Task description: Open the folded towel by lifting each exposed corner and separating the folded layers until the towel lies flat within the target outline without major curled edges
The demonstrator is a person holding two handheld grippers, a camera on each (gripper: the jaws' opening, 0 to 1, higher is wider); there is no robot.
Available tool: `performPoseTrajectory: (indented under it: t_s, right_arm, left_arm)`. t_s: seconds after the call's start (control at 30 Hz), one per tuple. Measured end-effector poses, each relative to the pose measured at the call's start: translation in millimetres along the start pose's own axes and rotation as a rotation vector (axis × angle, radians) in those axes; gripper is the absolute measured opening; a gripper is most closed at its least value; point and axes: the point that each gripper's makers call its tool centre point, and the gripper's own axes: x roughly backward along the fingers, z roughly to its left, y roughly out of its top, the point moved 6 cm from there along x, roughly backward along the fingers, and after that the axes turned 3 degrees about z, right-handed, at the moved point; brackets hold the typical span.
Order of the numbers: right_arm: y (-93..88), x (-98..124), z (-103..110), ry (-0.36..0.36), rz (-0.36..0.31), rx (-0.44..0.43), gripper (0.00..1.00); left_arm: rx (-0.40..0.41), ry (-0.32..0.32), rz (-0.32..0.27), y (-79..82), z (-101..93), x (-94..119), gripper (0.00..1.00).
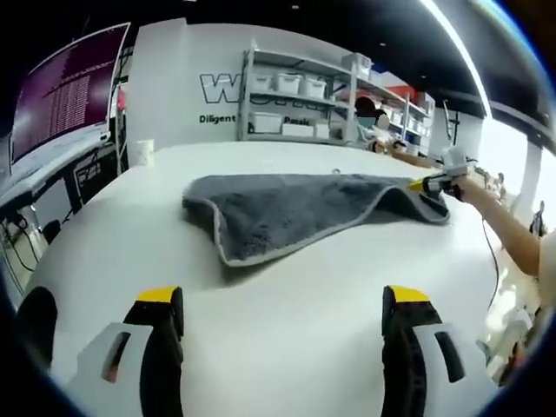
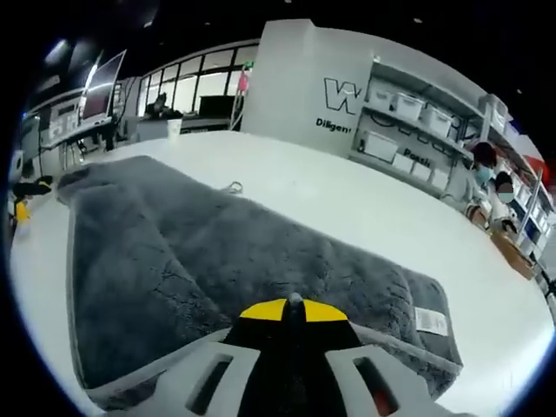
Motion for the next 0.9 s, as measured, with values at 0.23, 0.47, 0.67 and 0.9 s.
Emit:
performPoseTrajectory:
  t_s: [0.23,0.47,0.67,0.9]
  right_arm:
    - [4.3,42.8,-13.0,-0.025,-0.104,-0.059,0.00]
    - [-10.1,95.4,-23.3,-0.073,-0.141,-0.069,0.00]
    - [-40.4,131.7,-27.2,-0.102,-0.148,-0.107,0.00]
    - [-76.2,146.5,-28.1,-0.076,-0.107,-0.146,0.00]
  left_arm:
    - [-0.002,0.005,0.016,-2.8,1.4,2.6,0.92]
    - [0.004,0.002,0.025,-4.6,-2.1,3.3,0.90]
    - [0.012,-0.001,0.027,-6.8,-6.3,6.0,0.89]
    - [0.007,0.004,0.024,-4.6,-11.7,10.6,0.89]
